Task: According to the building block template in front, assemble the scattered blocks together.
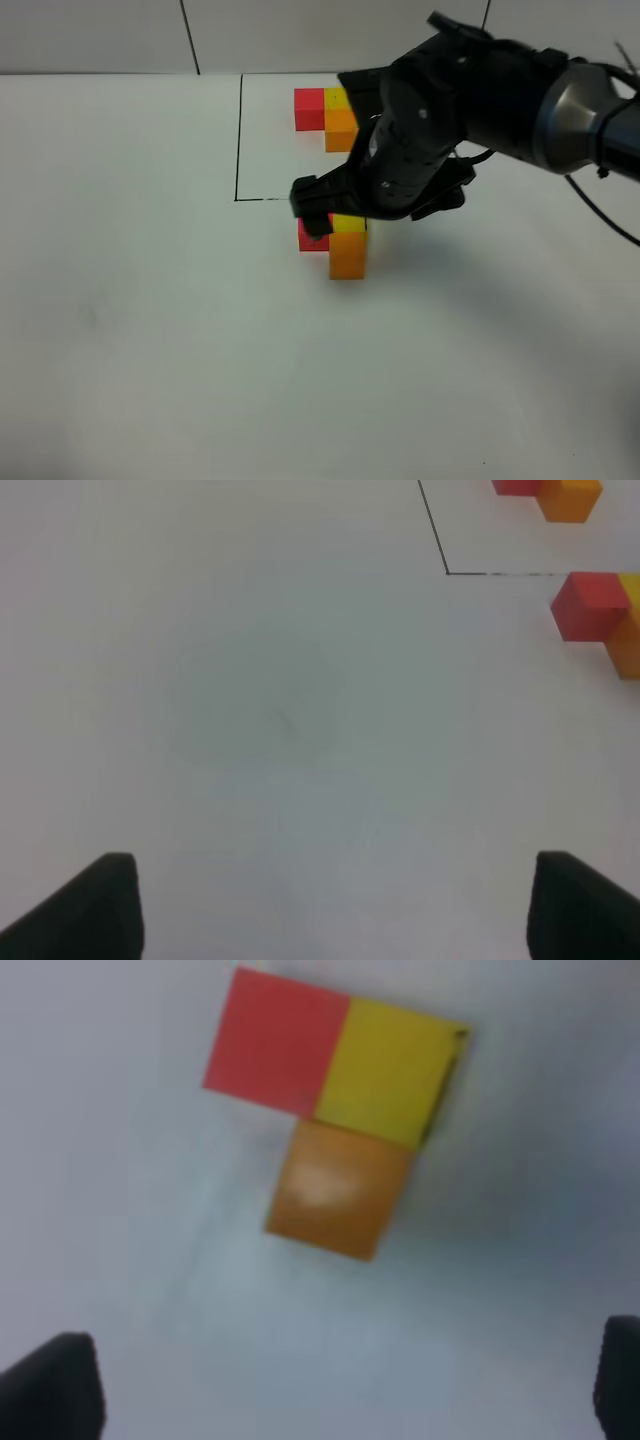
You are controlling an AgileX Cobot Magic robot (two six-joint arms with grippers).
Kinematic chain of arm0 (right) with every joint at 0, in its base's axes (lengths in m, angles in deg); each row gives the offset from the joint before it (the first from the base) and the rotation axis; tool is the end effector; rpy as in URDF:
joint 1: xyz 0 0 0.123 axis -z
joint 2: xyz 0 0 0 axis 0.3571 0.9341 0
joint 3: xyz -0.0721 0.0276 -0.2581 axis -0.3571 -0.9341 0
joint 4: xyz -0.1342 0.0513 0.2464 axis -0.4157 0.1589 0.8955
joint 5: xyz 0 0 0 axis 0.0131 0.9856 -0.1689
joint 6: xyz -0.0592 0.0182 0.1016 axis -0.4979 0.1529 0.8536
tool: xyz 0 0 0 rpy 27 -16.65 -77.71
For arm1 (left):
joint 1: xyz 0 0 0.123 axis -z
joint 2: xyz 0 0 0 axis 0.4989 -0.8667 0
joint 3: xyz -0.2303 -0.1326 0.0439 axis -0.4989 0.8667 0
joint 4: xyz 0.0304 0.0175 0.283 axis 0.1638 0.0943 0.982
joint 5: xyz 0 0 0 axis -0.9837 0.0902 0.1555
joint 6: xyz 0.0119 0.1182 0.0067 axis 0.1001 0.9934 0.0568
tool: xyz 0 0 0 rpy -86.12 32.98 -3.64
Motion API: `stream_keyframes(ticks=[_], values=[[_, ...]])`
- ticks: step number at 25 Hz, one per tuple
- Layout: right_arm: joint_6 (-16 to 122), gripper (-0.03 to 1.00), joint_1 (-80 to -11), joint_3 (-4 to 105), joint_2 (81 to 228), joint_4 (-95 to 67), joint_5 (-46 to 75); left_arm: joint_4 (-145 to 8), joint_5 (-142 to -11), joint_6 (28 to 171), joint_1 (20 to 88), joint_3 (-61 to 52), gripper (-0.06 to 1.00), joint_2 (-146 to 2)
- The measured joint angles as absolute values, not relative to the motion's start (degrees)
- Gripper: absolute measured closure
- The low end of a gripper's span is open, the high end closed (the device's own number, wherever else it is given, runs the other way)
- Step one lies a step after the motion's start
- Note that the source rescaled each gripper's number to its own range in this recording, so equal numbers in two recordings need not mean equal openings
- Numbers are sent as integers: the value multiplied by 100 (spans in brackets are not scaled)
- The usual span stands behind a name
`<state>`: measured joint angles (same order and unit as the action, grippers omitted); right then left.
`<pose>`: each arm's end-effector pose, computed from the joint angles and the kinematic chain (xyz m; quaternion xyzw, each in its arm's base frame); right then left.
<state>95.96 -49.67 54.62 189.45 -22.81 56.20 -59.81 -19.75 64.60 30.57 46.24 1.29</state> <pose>0.3831 0.2093 0.1818 -0.0736 0.9810 0.0711 0.1649 0.0642 -0.0089 0.2834 -0.0033 0.8499 -0.0481 0.5247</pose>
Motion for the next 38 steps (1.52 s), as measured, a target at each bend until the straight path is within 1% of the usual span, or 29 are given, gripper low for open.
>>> stream_keyframes(ticks=[2,6,9,12,15,22,28,38], values=[[9227,-3,-4551,5462,18867,-2281,5713,-5981,-1975,6460,3057,4624,23,129],[8393,-3,-3503,5462,18641,-2230,5900,-5981,-1975,6460,3057,4624,23,129],[7853,-3,-2791,5462,18490,-1960,6131,-5981,-1975,6460,3057,4624,23,129],[7554,-3,-2352,5409,18260,-1705,6474,-5981,-1975,6460,3057,4624,23,129],[7231,-3,-2172,5031,17778,-1659,6512,-5981,-1975,6460,3057,4624,23,129],[7053,-3,-1905,3537,16237,-1654,6275,-5981,-1975,6460,3057,4624,23,129],[7307,-3,-1903,2588,14997,-1641,6263,-5981,-1975,6460,3057,4624,23,129],[7753,-3,-1903,1328,12844,-1657,6342,-5981,-1975,6460,3057,4624,23,129]])
